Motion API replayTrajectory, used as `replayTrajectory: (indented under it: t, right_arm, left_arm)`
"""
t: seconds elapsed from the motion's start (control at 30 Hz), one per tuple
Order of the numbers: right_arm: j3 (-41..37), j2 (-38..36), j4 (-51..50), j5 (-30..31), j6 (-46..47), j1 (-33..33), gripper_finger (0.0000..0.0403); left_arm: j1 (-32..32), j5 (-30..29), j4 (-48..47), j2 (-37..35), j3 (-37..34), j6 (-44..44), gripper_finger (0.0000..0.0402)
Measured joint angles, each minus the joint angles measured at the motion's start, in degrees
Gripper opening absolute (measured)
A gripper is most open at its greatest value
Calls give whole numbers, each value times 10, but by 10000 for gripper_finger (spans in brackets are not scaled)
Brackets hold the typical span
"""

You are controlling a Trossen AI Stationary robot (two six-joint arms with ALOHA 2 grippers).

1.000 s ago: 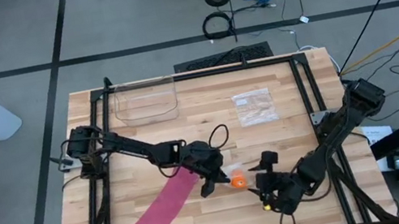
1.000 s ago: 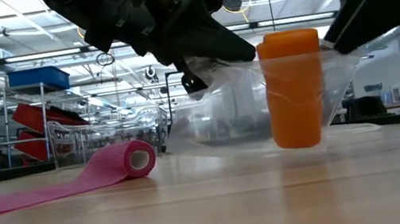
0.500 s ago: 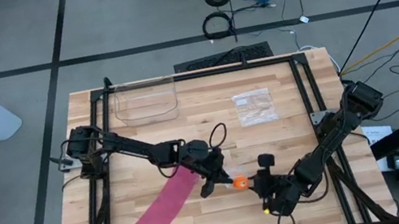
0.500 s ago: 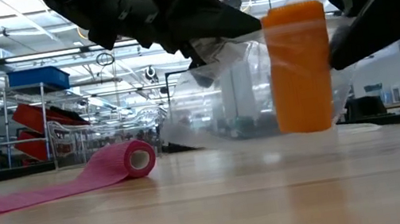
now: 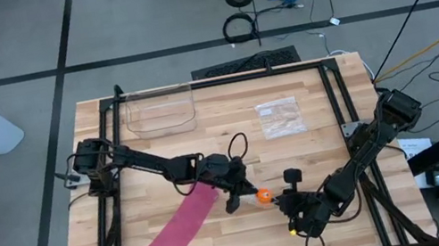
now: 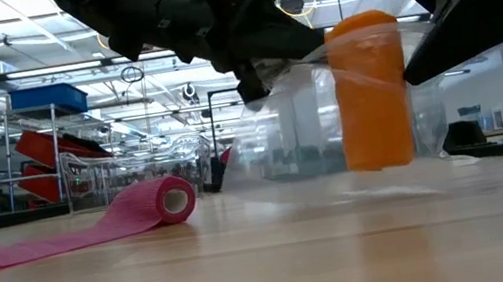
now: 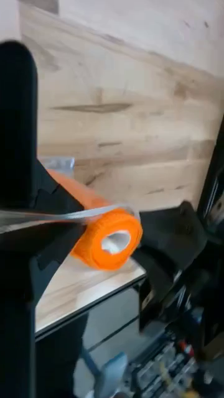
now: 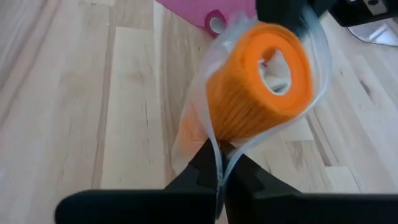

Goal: Roll bandage
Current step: Put the rolled orange bandage into the transparent zip bag

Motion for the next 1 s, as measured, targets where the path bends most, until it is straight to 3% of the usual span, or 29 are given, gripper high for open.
replayTrajectory:
  t: [0.27, 0.37, 0.47, 0.73, 0.93, 1.0]
  right_arm:
    - [0, 0, -8, 3, 0, -6, 0]
    - [0, 0, -23, 34, 8, -11, 0]
    - [0, 0, -68, 81, 44, -16, 0]
    - [0, -20, -97, 90, 79, -19, 0]
    - [25, -70, -121, 157, 65, -4, 0]
    - [27, -89, -111, 98, 49, -10, 0]
  left_arm:
    - [4, -1, 6, 0, 0, -36, 102]
    - [6, 3, -2, -12, 0, -52, 116]
    - [10, 7, -11, -39, 0, -47, 119]
    - [13, 7, -62, -112, 0, 5, 119]
    - [7, -43, -153, -162, 0, 42, 119]
    - [-1, -60, -154, -173, 0, 56, 119]
